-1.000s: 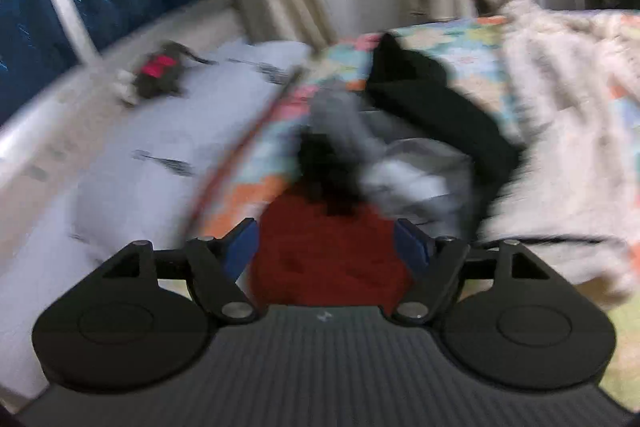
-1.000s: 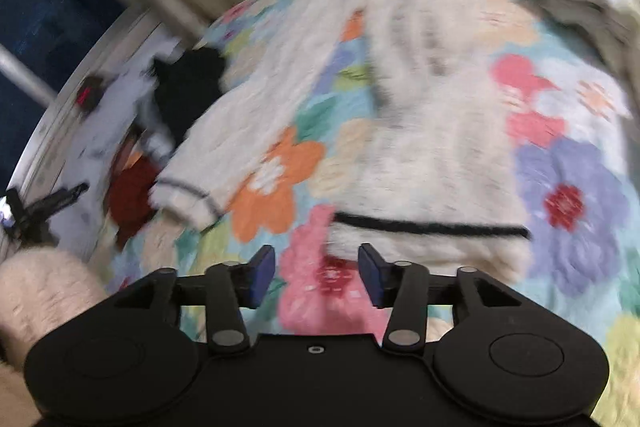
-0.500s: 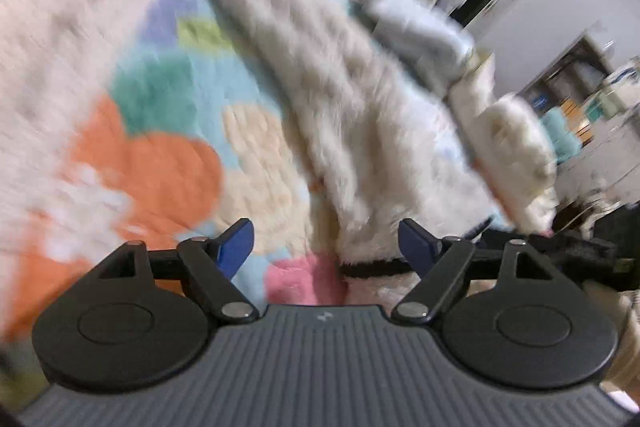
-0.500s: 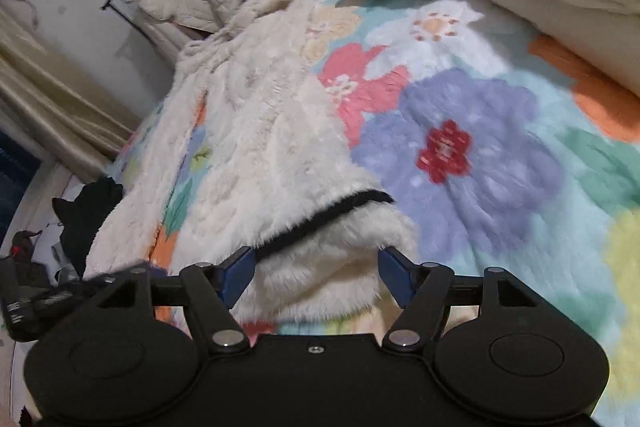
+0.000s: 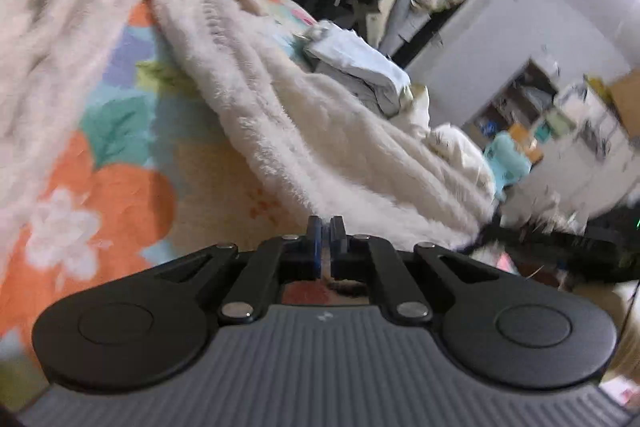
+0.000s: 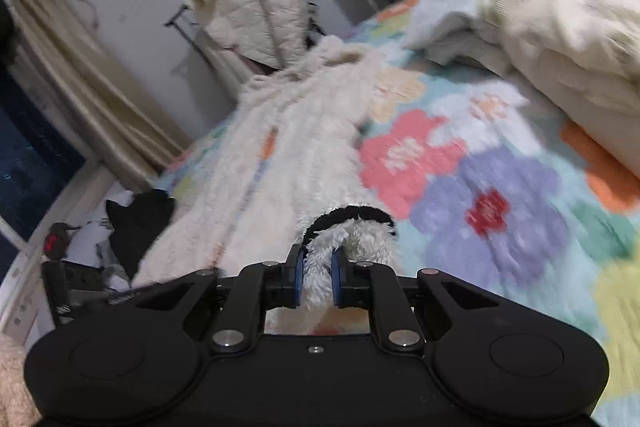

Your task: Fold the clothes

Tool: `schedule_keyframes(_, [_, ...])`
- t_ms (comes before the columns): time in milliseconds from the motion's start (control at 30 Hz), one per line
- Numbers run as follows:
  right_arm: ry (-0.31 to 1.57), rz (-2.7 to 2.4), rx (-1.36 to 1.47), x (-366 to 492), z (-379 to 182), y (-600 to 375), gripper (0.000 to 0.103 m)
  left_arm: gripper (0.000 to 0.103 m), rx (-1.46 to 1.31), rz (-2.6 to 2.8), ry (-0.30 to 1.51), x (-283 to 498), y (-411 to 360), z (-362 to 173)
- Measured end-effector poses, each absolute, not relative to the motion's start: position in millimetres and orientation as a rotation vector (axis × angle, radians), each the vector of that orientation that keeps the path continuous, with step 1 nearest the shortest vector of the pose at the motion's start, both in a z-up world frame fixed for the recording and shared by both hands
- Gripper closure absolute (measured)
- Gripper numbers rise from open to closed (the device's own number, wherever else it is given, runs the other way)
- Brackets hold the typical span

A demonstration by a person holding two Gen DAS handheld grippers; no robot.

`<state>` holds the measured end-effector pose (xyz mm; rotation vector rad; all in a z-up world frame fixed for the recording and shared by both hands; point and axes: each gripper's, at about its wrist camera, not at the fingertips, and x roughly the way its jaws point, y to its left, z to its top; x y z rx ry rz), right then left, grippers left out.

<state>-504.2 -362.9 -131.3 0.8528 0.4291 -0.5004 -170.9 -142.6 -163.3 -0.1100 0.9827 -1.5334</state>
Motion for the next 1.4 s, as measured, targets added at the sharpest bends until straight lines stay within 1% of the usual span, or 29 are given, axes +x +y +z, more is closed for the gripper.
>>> schedule_keyframes(100, [0.519, -0.532, 0.868, -503.0, -158.1, -363.3, 0.085, 0.101, 0.008, -1.416, 1.027, -168.7, -140.2, -183.6])
schedule_keyframes(133, [0.556, -0.540, 0.868, -500.7, -169.5, -364.9, 0.080, 0.101, 0.056, -1.376, 1.041, -168.9, -141.4, -191.3])
schedule_keyframes(200, [0.595, -0.550, 0.890, -499.6, -183.3, -367.6, 0.078, 0.101, 0.012, -1.394, 1.103, -167.2, -142.5, -199.9])
schedule_keyframes(233, [0.581, -0.548, 0.900, -503.1, -181.9, -367.8, 0.072, 0.099, -0.008, -1.412, 1.105, -168.6, -142.8, -198.9])
schedule_keyframes(267, [0.567, -0.561, 0.890, -506.4, -178.1, -368.0, 0.064, 0.099, -0.010, -1.419, 1.087, -172.3, -143.5, -194.9])
schedule_keyframes(300, [0.554, -0.574, 0.881, -509.7, -174.3, -368.1, 0.048, 0.098, -0.002, -1.443, 1.068, -177.0, -144.9, -190.0])
schedule_keyframes(333, [0.541, -0.587, 0.871, -512.9, -170.6, -368.3, 0.045, 0.092, 0.006, -1.467, 1.049, -181.6, -146.4, -185.2])
schedule_keyframes(367, [0.534, -0.599, 0.861, -513.4, -168.5, -370.7, 0.044, 0.087, 0.014, -1.491, 1.030, -186.3, -147.9, -180.3])
schedule_keyframes(433, [0.521, -0.615, 0.849, -513.6, -165.1, -375.3, 0.035, 0.057, 0.037, -1.532, 0.968, -199.4, -151.9, -172.8])
schedule_keyframes(467, [0.498, -0.616, 0.849, -512.3, -166.1, -379.7, 0.033, 0.050, 0.065, -1.543, 0.924, -206.8, -155.5, -170.2])
schedule_keyframes(500, [0.485, -0.618, 0.855, -512.0, -168.6, -382.8, 0.027, 0.041, 0.093, -1.553, 0.880, -214.3, -159.2, -167.5])
schedule_keyframes(533, [0.472, -0.620, 0.861, -511.5, -171.2, -385.8, 0.024, 0.038, 0.149, -1.547, 0.839, -222.1, -162.9, -167.0])
schedule_keyframes(600, [0.485, -0.622, 0.892, -504.0, -188.3, -398.3, 0.024, 0.038, 0.238, -1.552, 0.779, -235.1, -168.2, -166.8])
schedule_keyframes(633, [0.496, -0.599, 0.915, -499.5, -196.3, -402.6, 0.029, 0.038, 0.240, -1.565, 0.771, -237.7, -167.9, -165.5])
schedule_keyframes(667, [0.502, -0.559, 0.917, -494.2, -199.6, -405.3, 0.042, 0.038, 0.233, -1.578, 0.766, -239.2, -165.9, -163.8])
schedule_keyframes(700, [0.507, -0.519, 0.919, -489.0, -202.7, -407.9, 0.079, 0.038, 0.228, -1.598, 0.753, -241.9, -166.0, -160.8])
schedule_keyframes(800, [0.481, -0.447, 0.885, -470.3, -179.1, -404.4, 0.079, 0.038, 0.230, -1.649, 0.670, -250.4, -160.8, -149.2])
schedule_keyframes(867, [0.466, -0.381, 0.861, -453.0, -155.4, -396.4, 0.079, 0.031, 0.210, -1.680, 0.617, -255.3, -161.9, -142.4])
schedule_keyframes(933, [0.489, -0.316, 0.816, -430.4, -133.5, -386.1, 0.079, 0.021, 0.178, -1.705, 0.577, -257.9, -157.8, -135.5])
schedule_keyframes(967, [0.507, -0.286, 0.792, -418.6, -124.2, -380.7, 0.079, 0.018, 0.154, -1.703, 0.570, -258.0, -157.8, -133.3])
schedule_keyframes(1033, [0.530, -0.216, 0.767, -396.2, -110.9, -371.9, 0.079, 0.009, 0.108, -1.691, 0.566, -257.4, -159.6, -130.4])
schedule_keyframes(1100, [0.548, -0.144, 0.751, -377.4, -103.3, -365.4, 0.079, 0.006, 0.063, -1.649, 0.585, -253.0, -165.8, -131.2])
schedule_keyframes(1167, [0.563, -0.075, 0.732, -358.3, -97.9, -360.7, 0.079, 0.007, 0.025, -1.597, 0.620, -242.4, -170.7, -132.2])
schedule_keyframes(1200, [0.568, -0.040, 0.721, -349.0, -95.4, -359.1, 0.079, 0.016, 0.002, -1.571, 0.641, -235.2, -172.4, -132.5])
schedule_keyframes(1233, [0.573, -0.006, 0.710, -339.7, -93.0, -357.5, 0.079, 0.049, -0.024, -1.540, 0.664, -226.4, -172.1, -131.9])
schedule_keyframes(1300, [0.584, 0.044, 0.680, -323.6, -88.8, -355.6, 0.079, 0.082, 0.003, -1.485, 0.640, -213.3, -166.0, -123.4])
schedule_keyframes(1333, [0.580, 0.077, 0.679, -313.5, -85.6, -356.0, 0.079, 0.089, 0.018, -1.457, 0.626, -206.9, -162.8, -118.9])
schedule_keyframes(1400, [0.571, 0.142, 0.676, -293.2, -79.2, -356.7, 0.079, 0.090, 0.046, -1.395, 0.569, -195.6, -151.3, -106.5])
